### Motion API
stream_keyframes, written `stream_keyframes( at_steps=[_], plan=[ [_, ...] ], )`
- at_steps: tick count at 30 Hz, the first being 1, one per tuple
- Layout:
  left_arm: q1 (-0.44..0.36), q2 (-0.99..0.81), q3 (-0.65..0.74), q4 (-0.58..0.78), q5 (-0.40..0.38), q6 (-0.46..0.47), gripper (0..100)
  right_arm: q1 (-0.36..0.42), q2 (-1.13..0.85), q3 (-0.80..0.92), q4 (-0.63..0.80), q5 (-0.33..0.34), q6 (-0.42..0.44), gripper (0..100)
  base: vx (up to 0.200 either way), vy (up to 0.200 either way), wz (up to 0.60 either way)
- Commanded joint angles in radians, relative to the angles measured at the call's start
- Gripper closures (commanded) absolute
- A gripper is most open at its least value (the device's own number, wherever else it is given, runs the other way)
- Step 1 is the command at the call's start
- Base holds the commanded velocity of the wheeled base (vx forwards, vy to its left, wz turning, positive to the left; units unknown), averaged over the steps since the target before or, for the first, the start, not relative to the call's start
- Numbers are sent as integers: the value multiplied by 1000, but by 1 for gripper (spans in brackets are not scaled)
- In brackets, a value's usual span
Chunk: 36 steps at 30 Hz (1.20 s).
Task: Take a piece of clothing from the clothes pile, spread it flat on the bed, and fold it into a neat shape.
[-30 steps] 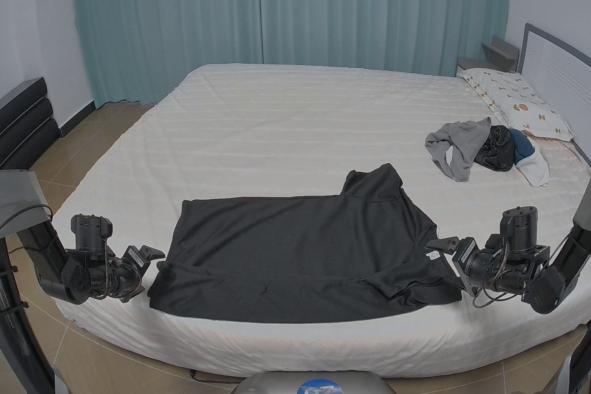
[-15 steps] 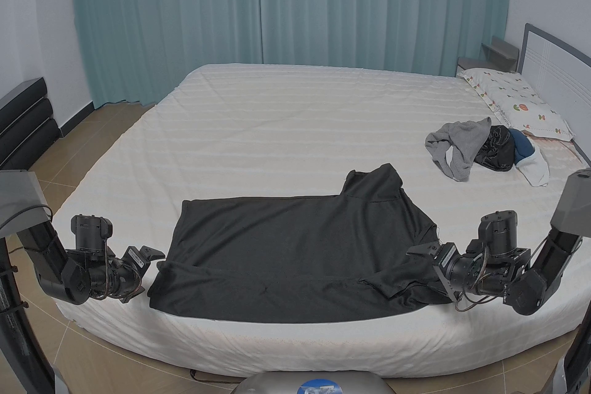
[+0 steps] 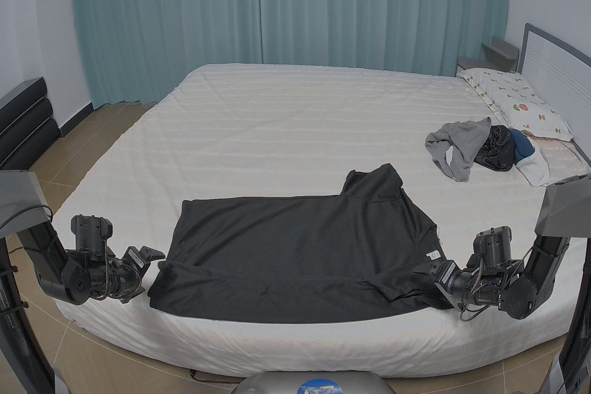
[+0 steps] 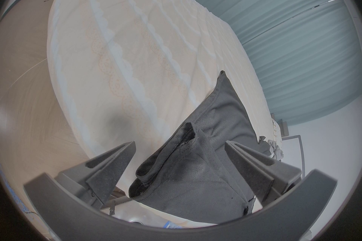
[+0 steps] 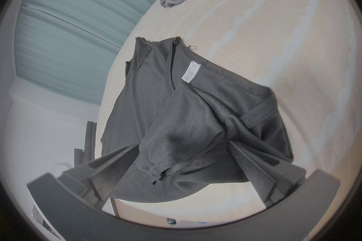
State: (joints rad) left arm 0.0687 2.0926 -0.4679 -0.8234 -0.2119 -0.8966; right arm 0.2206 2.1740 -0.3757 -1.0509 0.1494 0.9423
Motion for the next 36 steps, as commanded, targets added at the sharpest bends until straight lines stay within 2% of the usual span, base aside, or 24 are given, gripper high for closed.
stream_keyframes(
  at_steps=[1, 9, 19, 26, 36],
  plan=[
    [0, 1, 0, 0, -1, -1, 0, -18, -68, 12, 2, 4, 3, 0, 0, 0, 0],
    [0, 1, 0, 0, 0, -1, 0, -29, -188, 14, 8, 12, 9, 0, 0, 0, 0],
    [0, 1, 0, 0, 0, -1, 0, -24, -56, -45, 2, 9, 0, 0, 0, 0, 0],
    [0, 1, 0, 0, 0, -1, 0, -27, 18, -78, -32, -1, -46, 0, 0, 0, 0],
    [0, 1, 0, 0, 0, -1, 0, -27, 41, -66, -70, -2, -51, 0, 0, 0, 0]
  ],
)
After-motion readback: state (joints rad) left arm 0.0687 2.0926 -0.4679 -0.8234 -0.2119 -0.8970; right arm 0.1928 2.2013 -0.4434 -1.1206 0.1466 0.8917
